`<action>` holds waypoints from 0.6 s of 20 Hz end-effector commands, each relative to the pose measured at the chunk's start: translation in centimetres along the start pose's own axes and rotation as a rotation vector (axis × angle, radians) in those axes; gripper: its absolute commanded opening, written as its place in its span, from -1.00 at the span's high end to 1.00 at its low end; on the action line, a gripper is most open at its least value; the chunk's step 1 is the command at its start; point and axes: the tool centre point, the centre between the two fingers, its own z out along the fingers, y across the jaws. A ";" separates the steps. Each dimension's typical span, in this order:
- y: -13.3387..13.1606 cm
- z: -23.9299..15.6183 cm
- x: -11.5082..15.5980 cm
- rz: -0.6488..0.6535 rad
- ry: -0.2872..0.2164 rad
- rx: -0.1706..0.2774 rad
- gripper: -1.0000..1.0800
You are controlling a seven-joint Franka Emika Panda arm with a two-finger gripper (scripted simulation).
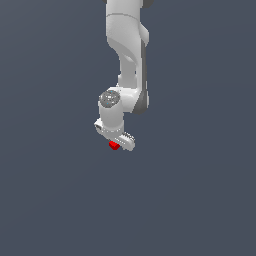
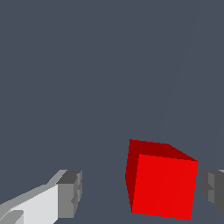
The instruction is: Pick up the red cube and move it to a goal position.
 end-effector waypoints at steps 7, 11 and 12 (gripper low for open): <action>1.6 2.7 -0.4 0.124 0.007 -0.004 -0.92; 1.6 2.8 -0.4 0.127 0.006 -0.003 -0.92; 1.6 2.8 -0.4 0.126 0.006 -0.003 -0.92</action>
